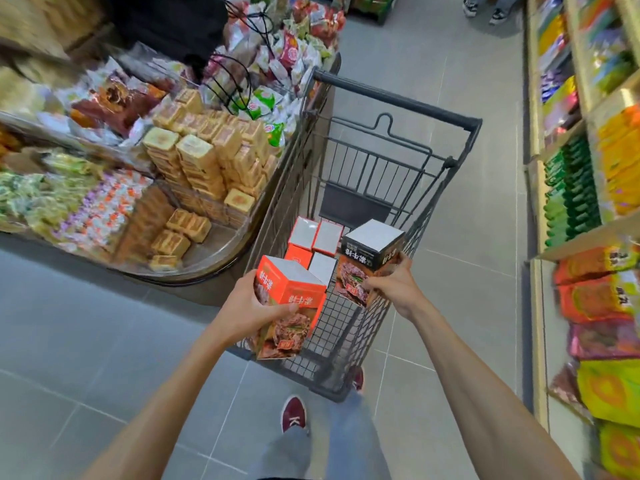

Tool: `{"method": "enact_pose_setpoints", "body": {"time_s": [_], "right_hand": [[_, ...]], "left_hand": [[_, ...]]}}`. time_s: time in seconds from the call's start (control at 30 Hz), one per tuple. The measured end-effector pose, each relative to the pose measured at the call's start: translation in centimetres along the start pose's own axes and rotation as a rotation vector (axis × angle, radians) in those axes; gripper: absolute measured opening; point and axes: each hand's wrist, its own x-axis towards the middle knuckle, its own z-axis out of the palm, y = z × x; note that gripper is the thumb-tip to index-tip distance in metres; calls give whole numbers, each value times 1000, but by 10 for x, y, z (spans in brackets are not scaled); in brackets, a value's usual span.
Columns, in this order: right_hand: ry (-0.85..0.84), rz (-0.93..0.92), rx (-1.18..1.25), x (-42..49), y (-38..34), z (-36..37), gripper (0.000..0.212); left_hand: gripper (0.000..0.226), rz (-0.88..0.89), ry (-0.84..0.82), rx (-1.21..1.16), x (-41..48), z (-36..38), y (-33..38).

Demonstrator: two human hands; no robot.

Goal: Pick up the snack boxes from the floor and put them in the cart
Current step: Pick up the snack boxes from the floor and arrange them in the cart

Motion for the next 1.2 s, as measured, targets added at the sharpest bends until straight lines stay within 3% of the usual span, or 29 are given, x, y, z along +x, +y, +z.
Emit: {"method": "enact_pose_setpoints", "body": {"time_s": [0.33,0.47,0.57,0.77,1.0,1.2], "right_hand": [[-6,140,-36,110,-3,-4,128],[21,255,-30,174,31,1,144],[21,298,-36,196,30,9,141],[8,326,-59,237,46,22,115],[-17,391,-38,284,72,11,132],[-39,354,-135,293,86,13,123]], "left_hand": [[62,-123,83,16,76,31,18],[60,-126,81,10,102,42,18],[67,-148,63,-22,123,44,10],[82,-138,12,-21,172,44,-13],[68,-103,-34,-44,206,51,-30],[99,-155,-116,-23,219,48,-48]]}}
